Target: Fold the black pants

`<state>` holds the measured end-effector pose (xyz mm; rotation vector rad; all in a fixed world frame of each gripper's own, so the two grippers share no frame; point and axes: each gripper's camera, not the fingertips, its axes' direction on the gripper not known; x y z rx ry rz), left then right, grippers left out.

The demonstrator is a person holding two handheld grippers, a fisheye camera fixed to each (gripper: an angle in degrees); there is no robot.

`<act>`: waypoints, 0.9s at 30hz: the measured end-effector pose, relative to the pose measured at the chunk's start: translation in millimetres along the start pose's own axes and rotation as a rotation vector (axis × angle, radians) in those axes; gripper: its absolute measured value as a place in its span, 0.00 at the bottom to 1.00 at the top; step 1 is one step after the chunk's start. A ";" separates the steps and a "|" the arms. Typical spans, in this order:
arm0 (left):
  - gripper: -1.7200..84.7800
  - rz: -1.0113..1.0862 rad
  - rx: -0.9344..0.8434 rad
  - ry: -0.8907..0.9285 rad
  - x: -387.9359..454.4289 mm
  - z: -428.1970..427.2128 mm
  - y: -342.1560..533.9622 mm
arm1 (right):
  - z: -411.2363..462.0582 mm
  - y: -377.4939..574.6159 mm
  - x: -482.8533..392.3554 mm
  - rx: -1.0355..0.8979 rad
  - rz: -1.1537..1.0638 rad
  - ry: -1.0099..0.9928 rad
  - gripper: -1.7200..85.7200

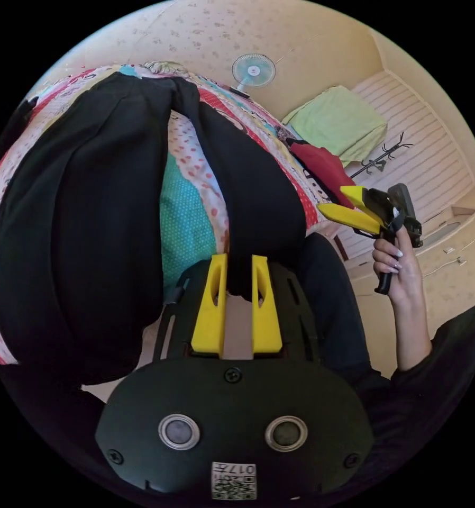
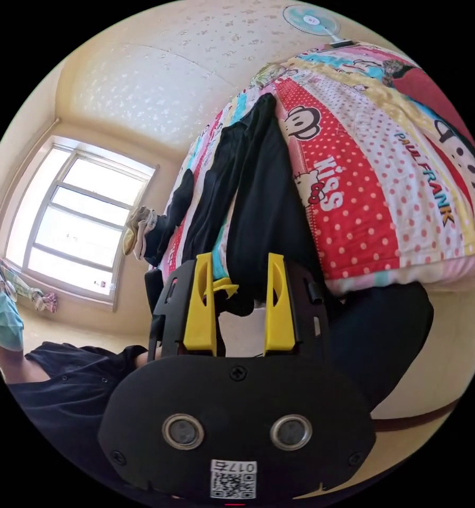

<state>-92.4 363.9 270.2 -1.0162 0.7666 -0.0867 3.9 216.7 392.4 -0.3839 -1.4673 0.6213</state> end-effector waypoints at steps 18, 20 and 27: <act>0.01 0.102 0.181 0.371 1.3 -161.7 -42.8 | 31.7 -254.4 -39.6 -0.239 -0.201 0.144 0.19; 0.01 0.083 0.188 0.411 -10.7 -171.1 -46.3 | 45.9 -300.2 -35.8 -0.223 -0.180 0.150 0.19; 0.02 -0.075 0.213 0.581 -79.0 -202.4 -47.7 | 112.8 -414.1 34.6 -0.093 0.080 0.117 0.20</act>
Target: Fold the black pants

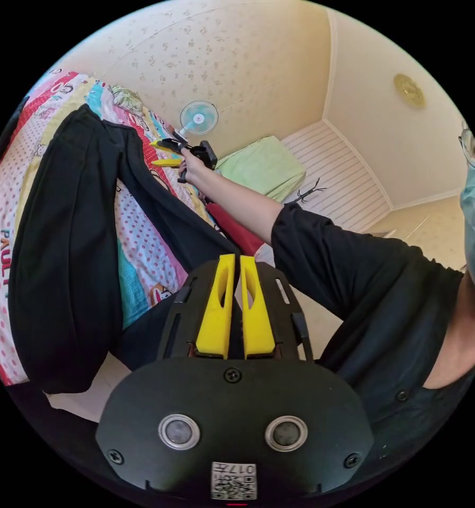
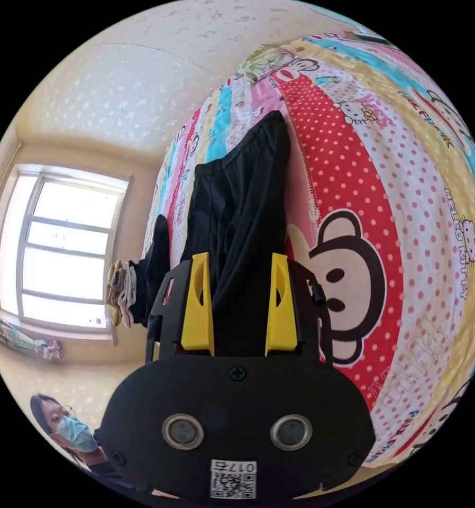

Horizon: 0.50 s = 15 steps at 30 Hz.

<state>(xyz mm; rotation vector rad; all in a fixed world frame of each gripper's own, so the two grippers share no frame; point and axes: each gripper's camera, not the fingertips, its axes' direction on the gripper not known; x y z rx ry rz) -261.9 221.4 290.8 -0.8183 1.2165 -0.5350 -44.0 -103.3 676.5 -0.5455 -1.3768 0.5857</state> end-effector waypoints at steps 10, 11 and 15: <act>0.02 -0.278 0.103 0.188 -63.6 -59.4 13.9 | 21.0 -42.5 -50.1 0.242 -0.244 -0.035 0.06; 0.02 -0.335 0.133 0.224 -73.6 -67.3 20.8 | 25.8 -47.3 -60.3 0.208 -0.273 -0.027 0.06; 0.02 -0.469 0.191 0.092 -87.0 -103.8 39.5 | 77.8 -63.3 -126.8 0.040 -0.426 -0.005 0.05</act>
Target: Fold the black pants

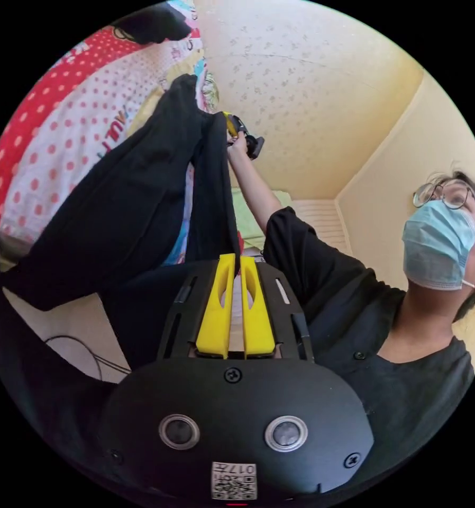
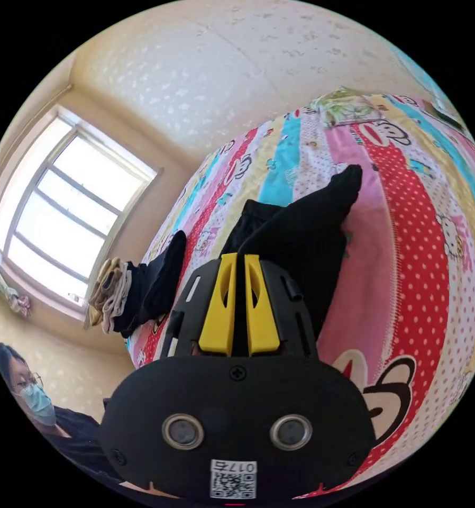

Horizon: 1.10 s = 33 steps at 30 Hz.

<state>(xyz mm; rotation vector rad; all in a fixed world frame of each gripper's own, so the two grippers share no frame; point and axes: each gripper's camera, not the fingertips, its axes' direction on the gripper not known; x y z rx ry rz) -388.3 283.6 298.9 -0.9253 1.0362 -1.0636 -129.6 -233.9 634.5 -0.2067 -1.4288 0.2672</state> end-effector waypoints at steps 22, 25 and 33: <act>0.17 0.247 -0.075 -0.352 9.0 -39.7 -83.1 | 8.8 262.2 -38.8 -0.211 -0.031 -0.095 0.16; 0.17 0.158 -0.222 -0.399 -10.2 1.3 -103.2 | -2.0 322.3 -26.5 -0.151 0.107 -0.020 0.19; 0.08 0.089 -0.184 -0.484 -9.3 31.5 -74.5 | 27.7 399.8 -28.5 -0.197 0.247 -0.338 0.09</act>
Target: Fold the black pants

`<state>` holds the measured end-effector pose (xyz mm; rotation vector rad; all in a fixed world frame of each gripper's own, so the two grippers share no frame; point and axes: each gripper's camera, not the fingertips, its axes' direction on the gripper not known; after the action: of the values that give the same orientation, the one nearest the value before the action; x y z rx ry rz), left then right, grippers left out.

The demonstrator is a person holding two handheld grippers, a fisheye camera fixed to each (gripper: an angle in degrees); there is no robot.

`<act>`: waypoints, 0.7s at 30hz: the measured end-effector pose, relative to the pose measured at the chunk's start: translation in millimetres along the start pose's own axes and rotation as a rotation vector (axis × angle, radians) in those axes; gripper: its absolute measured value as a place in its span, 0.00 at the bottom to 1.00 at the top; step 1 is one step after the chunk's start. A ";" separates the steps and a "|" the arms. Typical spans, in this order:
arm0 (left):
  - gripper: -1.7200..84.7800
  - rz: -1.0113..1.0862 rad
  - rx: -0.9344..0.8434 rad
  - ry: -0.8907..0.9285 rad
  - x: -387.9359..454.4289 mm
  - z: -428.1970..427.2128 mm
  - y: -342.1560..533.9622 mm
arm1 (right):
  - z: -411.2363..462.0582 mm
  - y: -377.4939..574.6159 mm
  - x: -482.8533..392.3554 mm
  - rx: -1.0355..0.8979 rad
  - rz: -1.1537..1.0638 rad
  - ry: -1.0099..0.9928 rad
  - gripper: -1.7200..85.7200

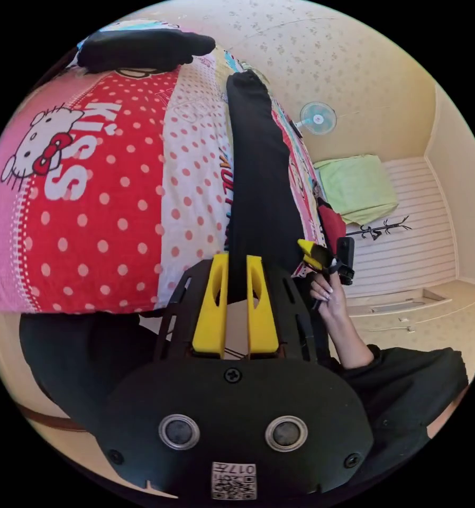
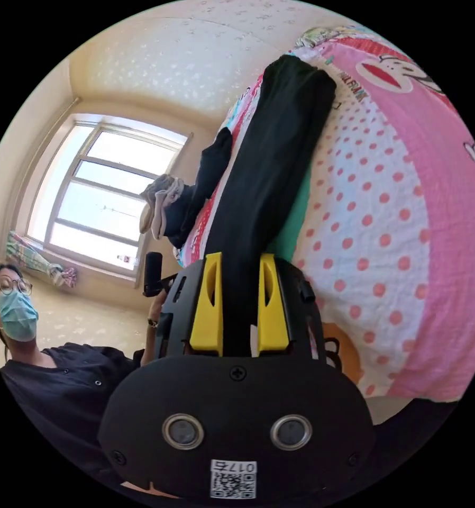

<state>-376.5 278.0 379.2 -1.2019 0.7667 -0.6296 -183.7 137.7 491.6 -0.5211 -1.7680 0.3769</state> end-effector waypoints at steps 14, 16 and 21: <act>0.16 0.027 -0.045 0.211 14.5 24.1 57.1 | -78.5 47.9 25.1 -0.253 0.003 0.009 0.13; 0.16 0.062 0.019 0.230 16.6 9.5 48.5 | -97.4 53.9 31.4 -0.108 -0.032 -0.116 0.14; 0.20 0.156 0.120 0.132 33.6 -13.2 -0.7 | -110.7 41.7 40.6 0.021 -0.055 -0.068 0.16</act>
<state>-366.9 244.1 371.4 -0.9875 0.9117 -0.6216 -78.8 192.6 531.8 -0.4486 -1.8384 0.3785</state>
